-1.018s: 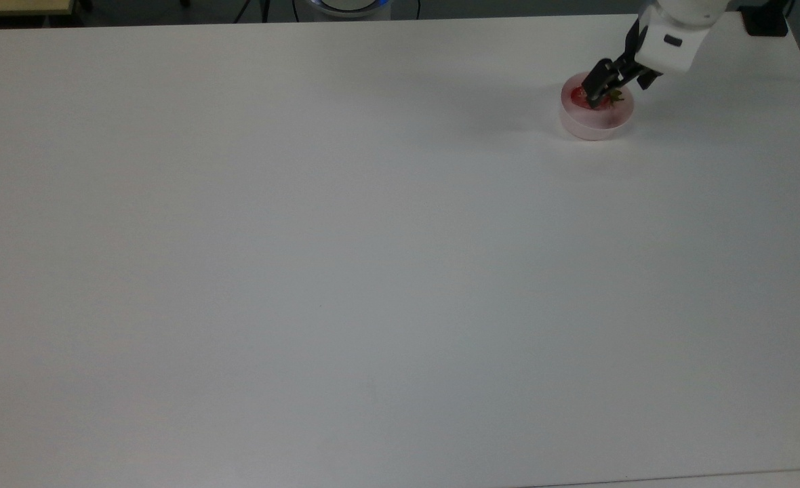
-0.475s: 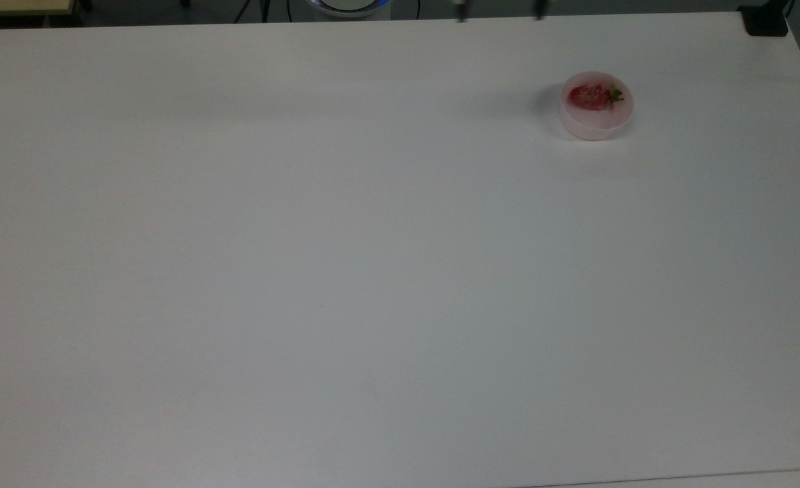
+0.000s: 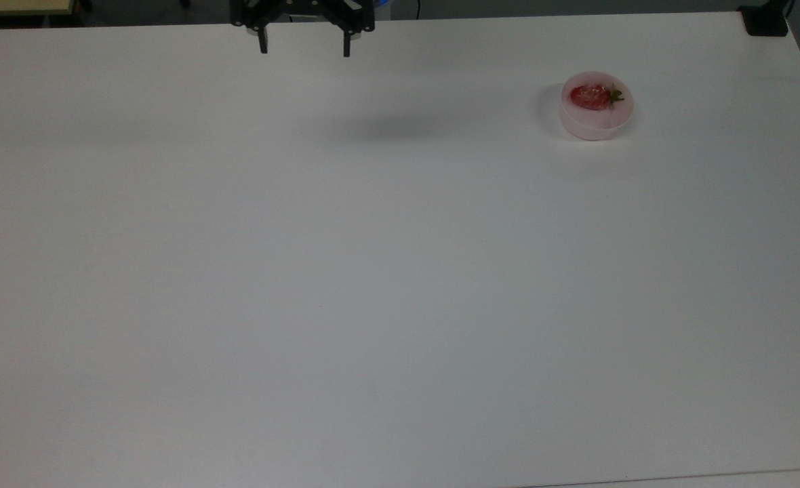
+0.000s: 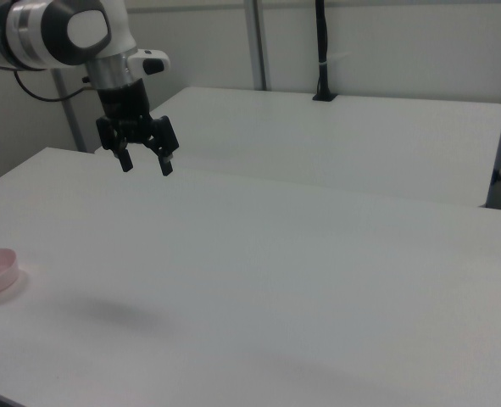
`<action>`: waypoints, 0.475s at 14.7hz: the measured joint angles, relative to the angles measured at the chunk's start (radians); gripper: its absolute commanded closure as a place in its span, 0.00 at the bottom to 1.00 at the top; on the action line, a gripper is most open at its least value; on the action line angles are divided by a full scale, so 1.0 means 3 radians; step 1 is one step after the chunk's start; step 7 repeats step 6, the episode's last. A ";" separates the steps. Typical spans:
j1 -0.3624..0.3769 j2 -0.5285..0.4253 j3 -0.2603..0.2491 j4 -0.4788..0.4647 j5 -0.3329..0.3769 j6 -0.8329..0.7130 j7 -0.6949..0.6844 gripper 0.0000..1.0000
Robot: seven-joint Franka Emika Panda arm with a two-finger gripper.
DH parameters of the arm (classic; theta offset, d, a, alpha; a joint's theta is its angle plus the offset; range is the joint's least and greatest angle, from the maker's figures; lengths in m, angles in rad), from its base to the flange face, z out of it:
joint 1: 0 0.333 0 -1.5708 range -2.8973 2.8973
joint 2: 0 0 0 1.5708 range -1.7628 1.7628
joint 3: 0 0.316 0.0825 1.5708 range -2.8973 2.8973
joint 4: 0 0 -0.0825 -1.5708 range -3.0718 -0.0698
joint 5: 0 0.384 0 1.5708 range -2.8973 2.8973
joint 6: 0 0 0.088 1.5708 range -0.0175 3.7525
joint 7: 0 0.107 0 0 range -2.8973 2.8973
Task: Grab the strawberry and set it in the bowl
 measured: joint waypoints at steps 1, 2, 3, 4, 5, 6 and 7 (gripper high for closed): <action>-0.0014 0.0003 0.0000 0.0000 0.0000 0.0004 -0.0003 0.00; -0.0009 0.0005 0.0002 0.0000 0.0000 0.0004 -0.0003 0.00; -0.0004 0.0006 0.0003 0.0000 0.0000 0.0004 -0.0002 0.00; -0.0003 0.0006 0.0002 0.0000 0.0000 0.0004 -0.0002 0.00; -0.0004 0.0006 0.0001 0.0000 0.0000 0.0004 -0.0002 0.00; -0.0005 0.0006 0.0000 0.0000 0.0002 0.0004 -0.0002 0.00; -0.0005 0.0006 0.0000 0.0000 0.0002 0.0004 -0.0002 0.00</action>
